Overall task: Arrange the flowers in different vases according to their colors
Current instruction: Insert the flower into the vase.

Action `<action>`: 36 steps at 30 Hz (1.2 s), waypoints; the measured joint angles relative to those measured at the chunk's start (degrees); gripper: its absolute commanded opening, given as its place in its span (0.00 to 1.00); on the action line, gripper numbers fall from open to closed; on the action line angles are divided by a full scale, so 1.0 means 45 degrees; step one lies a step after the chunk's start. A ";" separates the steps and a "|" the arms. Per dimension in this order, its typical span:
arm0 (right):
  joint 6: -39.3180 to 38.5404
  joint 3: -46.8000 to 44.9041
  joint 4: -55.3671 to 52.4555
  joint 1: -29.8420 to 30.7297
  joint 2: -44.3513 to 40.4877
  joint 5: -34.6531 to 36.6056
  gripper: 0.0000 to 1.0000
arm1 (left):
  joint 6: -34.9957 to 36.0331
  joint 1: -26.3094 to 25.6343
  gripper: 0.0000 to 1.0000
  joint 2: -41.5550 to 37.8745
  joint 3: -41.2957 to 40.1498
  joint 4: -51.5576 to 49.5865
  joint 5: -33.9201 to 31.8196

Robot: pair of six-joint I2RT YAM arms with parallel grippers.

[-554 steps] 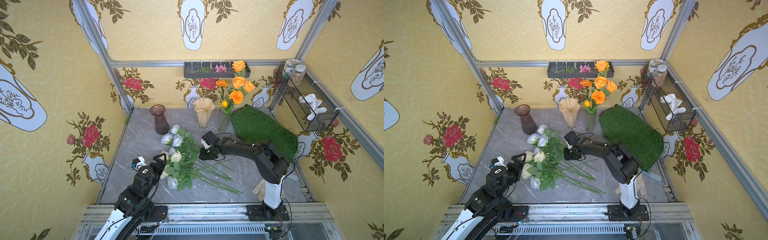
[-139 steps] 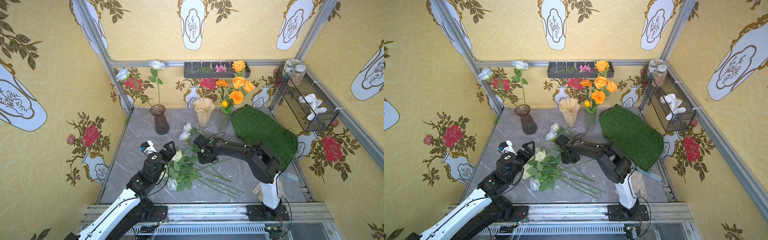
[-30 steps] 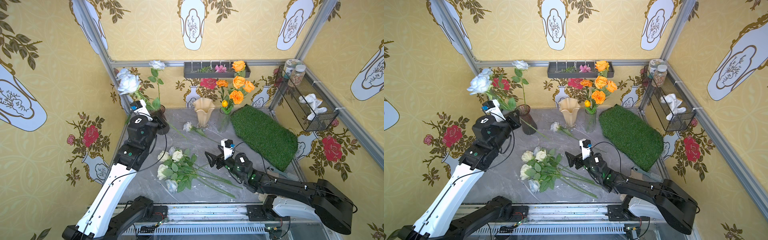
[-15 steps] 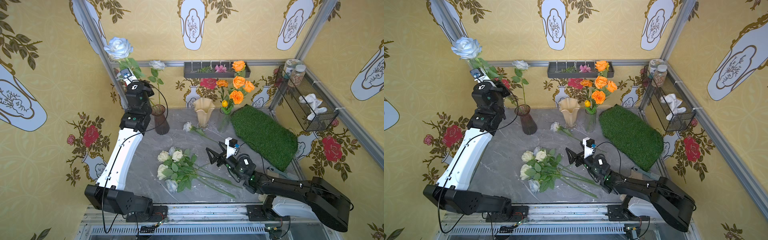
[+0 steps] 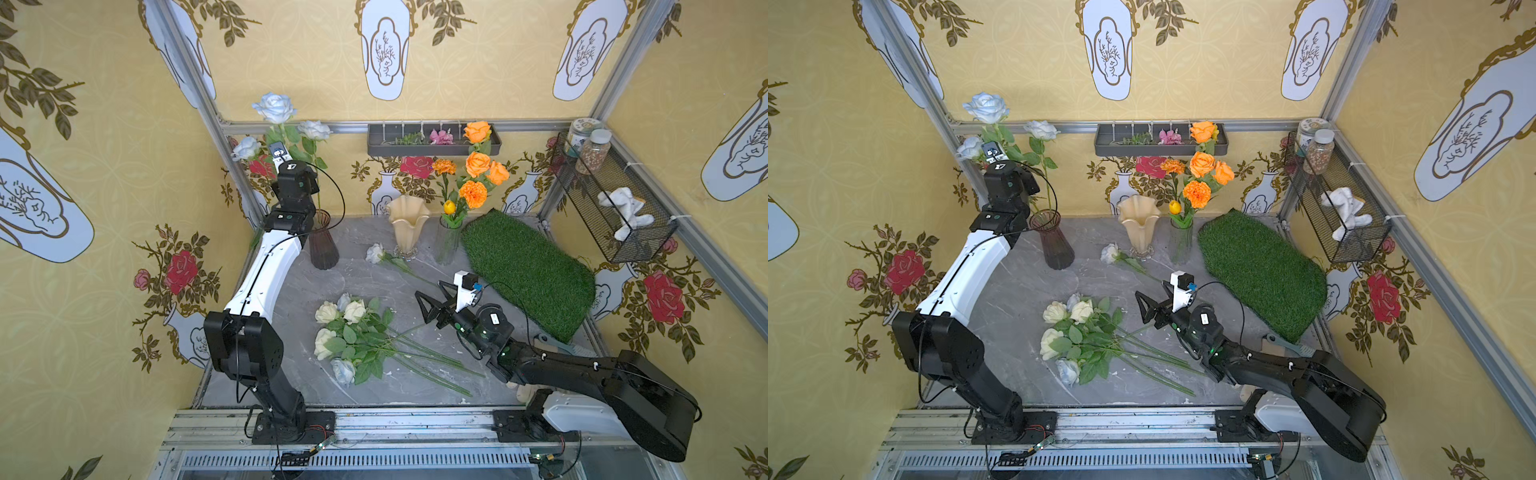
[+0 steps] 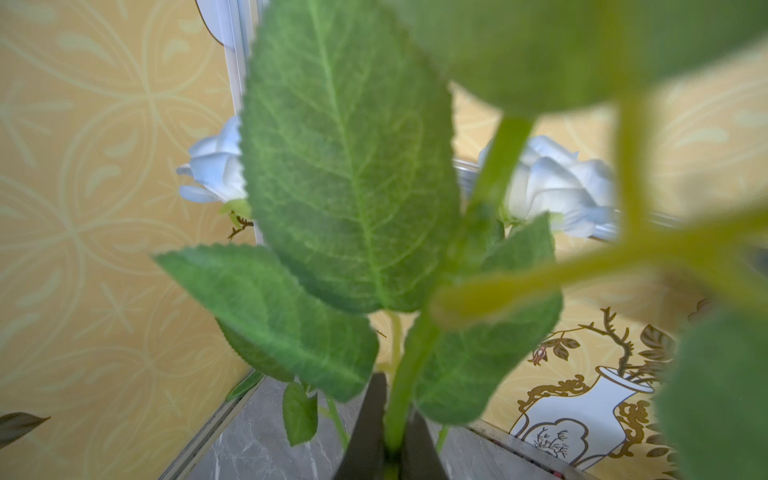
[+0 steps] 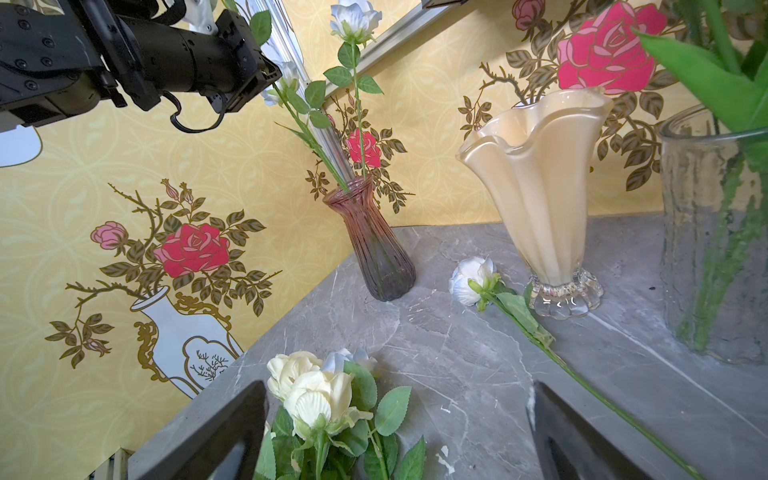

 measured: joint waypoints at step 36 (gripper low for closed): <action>0.0801 1.0074 -1.6043 -0.3682 0.4789 -0.3356 0.89 | -0.9219 -0.2424 0.99 -1.3862 -1.3274 -0.1923 0.3075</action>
